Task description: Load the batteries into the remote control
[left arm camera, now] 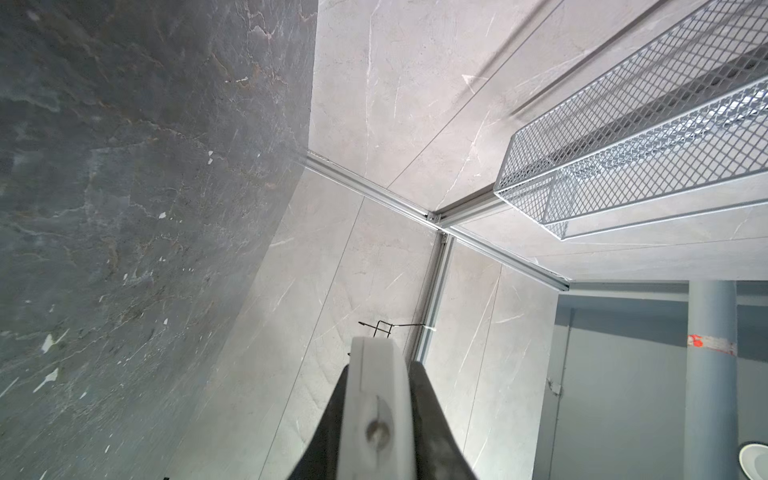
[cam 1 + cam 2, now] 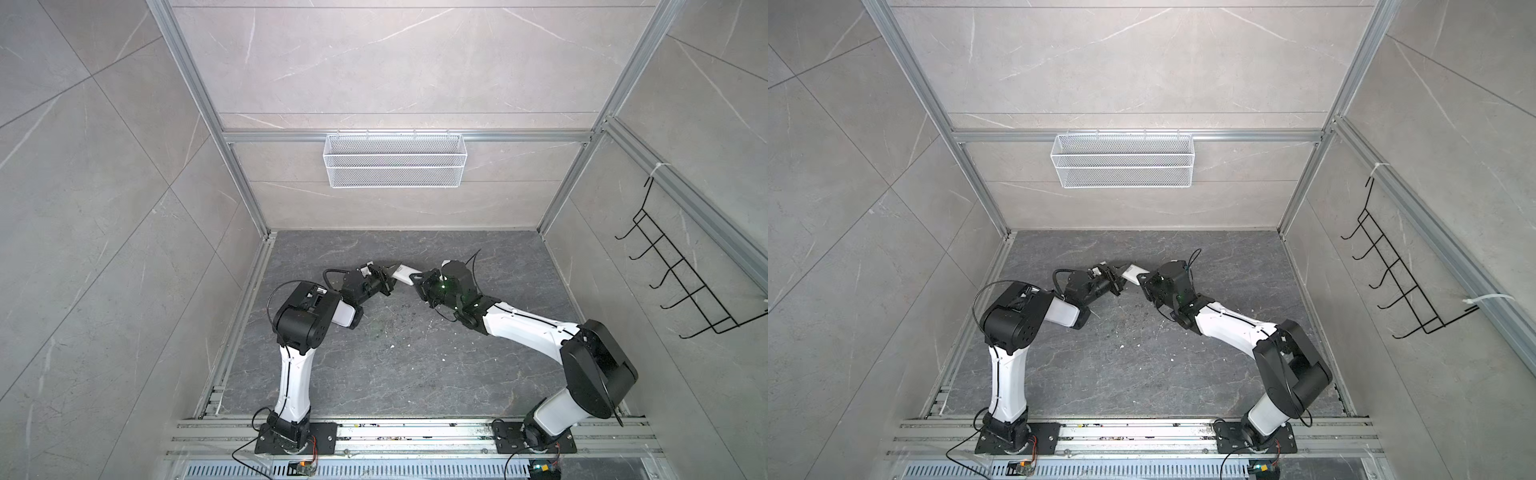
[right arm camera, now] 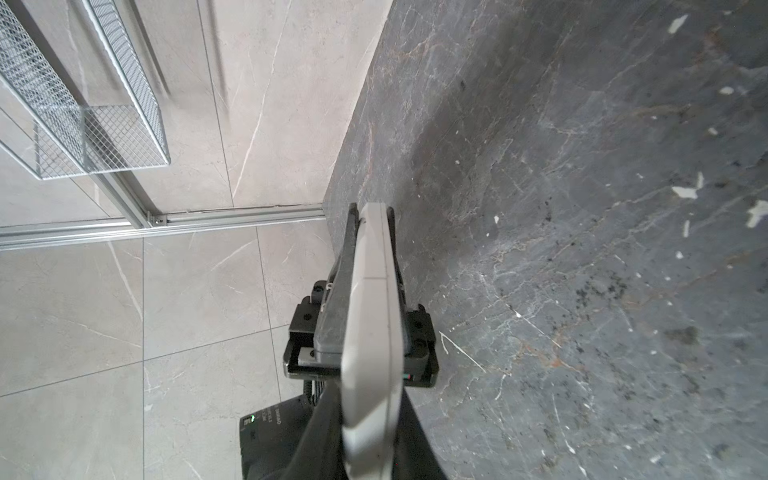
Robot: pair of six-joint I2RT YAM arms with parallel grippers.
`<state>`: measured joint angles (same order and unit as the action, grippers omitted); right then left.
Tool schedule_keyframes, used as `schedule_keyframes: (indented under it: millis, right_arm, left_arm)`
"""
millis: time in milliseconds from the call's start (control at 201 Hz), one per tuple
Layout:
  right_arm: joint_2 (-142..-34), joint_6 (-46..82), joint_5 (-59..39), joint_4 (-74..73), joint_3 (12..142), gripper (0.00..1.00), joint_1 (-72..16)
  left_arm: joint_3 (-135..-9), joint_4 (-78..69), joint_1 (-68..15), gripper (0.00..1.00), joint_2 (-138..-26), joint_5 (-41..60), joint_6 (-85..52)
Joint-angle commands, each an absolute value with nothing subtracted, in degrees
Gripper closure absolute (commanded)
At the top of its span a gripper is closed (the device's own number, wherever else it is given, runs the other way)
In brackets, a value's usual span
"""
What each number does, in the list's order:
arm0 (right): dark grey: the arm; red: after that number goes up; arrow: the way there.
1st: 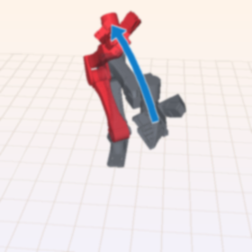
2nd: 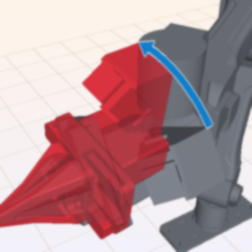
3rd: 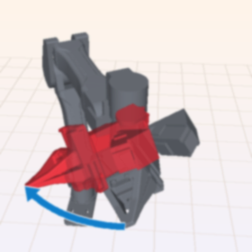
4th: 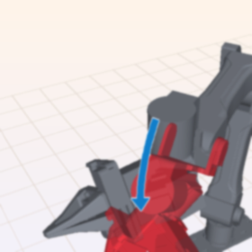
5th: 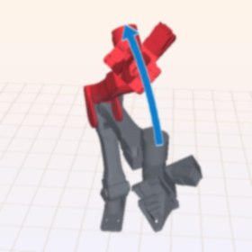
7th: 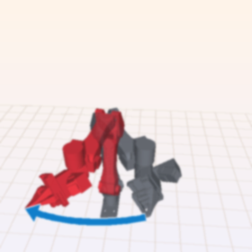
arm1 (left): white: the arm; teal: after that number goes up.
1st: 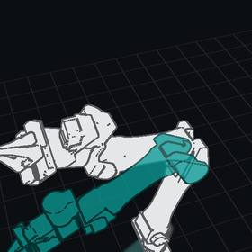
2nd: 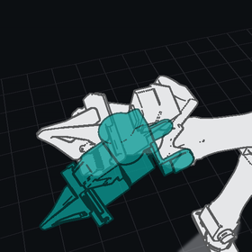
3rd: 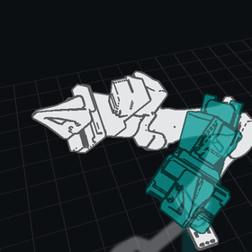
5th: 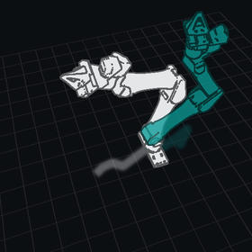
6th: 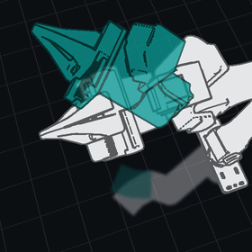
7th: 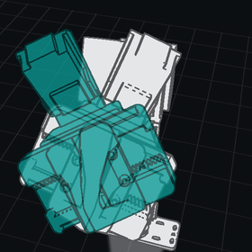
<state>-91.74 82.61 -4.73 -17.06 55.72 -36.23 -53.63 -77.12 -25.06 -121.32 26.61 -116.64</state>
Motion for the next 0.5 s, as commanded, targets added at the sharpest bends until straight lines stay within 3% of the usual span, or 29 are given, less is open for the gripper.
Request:
schedule_keyframes:
  millis: [0,294,388,493]
  right_arm:
    - [-93.66,82.44,-5.46,-15.84,55.84,0.83,-36.35]
    - [-95.06,82.11,-7.99,-14.12,57.74,0.88,-36.08]
    - [-93.62,78.85,-8.72,-9.52,59.25,0.81,-35.63]
    - [-91.87,70.78,-9.99,0.72,63.92,0.65,-34.69]
  left_arm:
    - [-56.02,-80.97,-26.68,1.00,-117.30,27.05,-117.69]
    - [-56.08,-81.01,-28.90,1.00,-116.59,27.45,-118.82]
    - [-55.81,-81.02,-28.73,1.00,-116.38,27.20,-118.57]
    - [-55.65,-81.04,-28.60,1.00,-116.87,27.49,-118.56]
